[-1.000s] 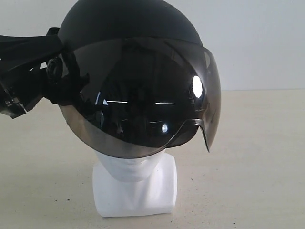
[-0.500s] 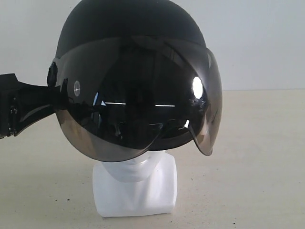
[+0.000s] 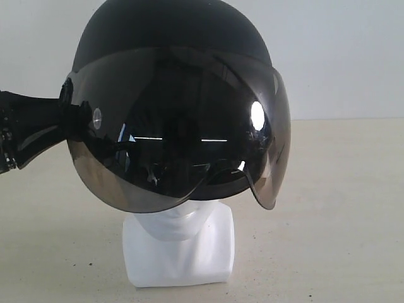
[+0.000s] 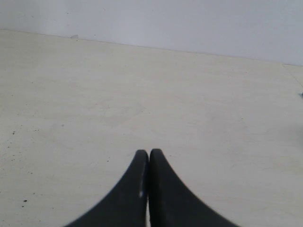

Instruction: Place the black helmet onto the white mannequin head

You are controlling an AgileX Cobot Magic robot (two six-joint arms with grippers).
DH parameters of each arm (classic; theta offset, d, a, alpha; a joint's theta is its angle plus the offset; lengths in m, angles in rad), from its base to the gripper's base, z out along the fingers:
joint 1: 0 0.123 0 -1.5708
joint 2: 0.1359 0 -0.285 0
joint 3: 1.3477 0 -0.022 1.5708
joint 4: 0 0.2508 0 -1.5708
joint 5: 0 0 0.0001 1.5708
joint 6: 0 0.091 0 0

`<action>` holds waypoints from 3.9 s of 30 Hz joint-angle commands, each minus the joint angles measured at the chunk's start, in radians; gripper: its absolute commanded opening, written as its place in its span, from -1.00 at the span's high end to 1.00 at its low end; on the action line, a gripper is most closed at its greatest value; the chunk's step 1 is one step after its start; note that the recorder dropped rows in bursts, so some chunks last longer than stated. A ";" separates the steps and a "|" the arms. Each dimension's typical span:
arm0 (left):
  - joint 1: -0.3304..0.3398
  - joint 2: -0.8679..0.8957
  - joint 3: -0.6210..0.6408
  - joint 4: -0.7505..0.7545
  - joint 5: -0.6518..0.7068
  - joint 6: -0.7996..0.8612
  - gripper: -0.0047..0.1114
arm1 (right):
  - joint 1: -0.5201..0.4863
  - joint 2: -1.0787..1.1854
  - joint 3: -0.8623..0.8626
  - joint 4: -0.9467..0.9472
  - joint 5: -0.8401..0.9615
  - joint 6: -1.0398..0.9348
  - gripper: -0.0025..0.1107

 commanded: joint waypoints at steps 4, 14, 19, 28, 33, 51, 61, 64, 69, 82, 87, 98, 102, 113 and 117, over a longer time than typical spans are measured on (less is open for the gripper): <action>0.010 -0.009 0.003 -0.023 -0.036 -0.005 0.20 | -0.004 -0.005 0.000 -0.003 -0.007 0.000 0.96; 0.062 -0.009 0.003 -0.006 -0.010 -0.020 -0.48 | -0.004 -0.005 0.000 -0.003 0.000 0.000 0.96; 0.071 -0.009 0.003 0.018 -0.019 -0.033 -0.48 | -0.004 -0.005 0.000 -0.003 0.000 0.000 0.96; 0.124 -0.009 0.003 0.030 -0.143 -0.106 -0.48 | -0.004 -0.005 0.000 -0.003 0.000 0.000 0.96; 0.186 -0.009 0.003 0.060 -0.146 -0.120 -0.48 | -0.004 -0.005 0.000 -0.003 0.000 0.000 0.96; 0.344 -0.025 0.003 0.059 -0.239 -0.105 -0.43 | -0.004 -0.005 0.000 -0.003 0.000 0.000 0.96; 0.349 -0.123 0.003 0.057 -0.239 -0.114 0.82 | -0.004 -0.005 0.000 -0.003 0.000 0.000 0.96; 0.349 -0.146 0.003 0.008 -0.239 -0.114 0.83 | -0.004 -0.005 0.000 -0.012 -0.003 -0.017 0.96; 0.349 -0.172 0.003 -0.039 -0.239 -0.117 0.84 | -0.004 -0.005 0.000 -0.166 -0.010 -0.139 0.96; 0.349 -0.177 0.003 -0.005 -0.239 -0.177 0.84 | -0.004 -0.005 0.000 -0.414 -0.244 -0.272 0.96; 0.334 -0.173 0.003 -0.005 -0.239 -0.163 0.84 | -0.004 -0.005 0.000 -0.426 -0.750 -0.260 0.96; 0.288 -0.167 0.003 0.004 -0.239 -0.154 0.84 | -0.004 -0.005 -0.084 -0.197 -1.351 -0.085 0.96; 0.288 -0.167 0.003 0.019 -0.239 -0.140 0.84 | -0.004 -0.004 -0.265 0.137 -0.811 0.053 0.96; 0.197 -0.230 0.003 0.081 -0.239 -0.126 0.84 | -0.004 0.423 -0.402 0.301 -0.129 -0.006 0.96; 0.197 -0.278 0.003 0.098 -0.239 -0.126 0.84 | -0.004 0.560 -0.402 0.335 -0.085 0.008 0.96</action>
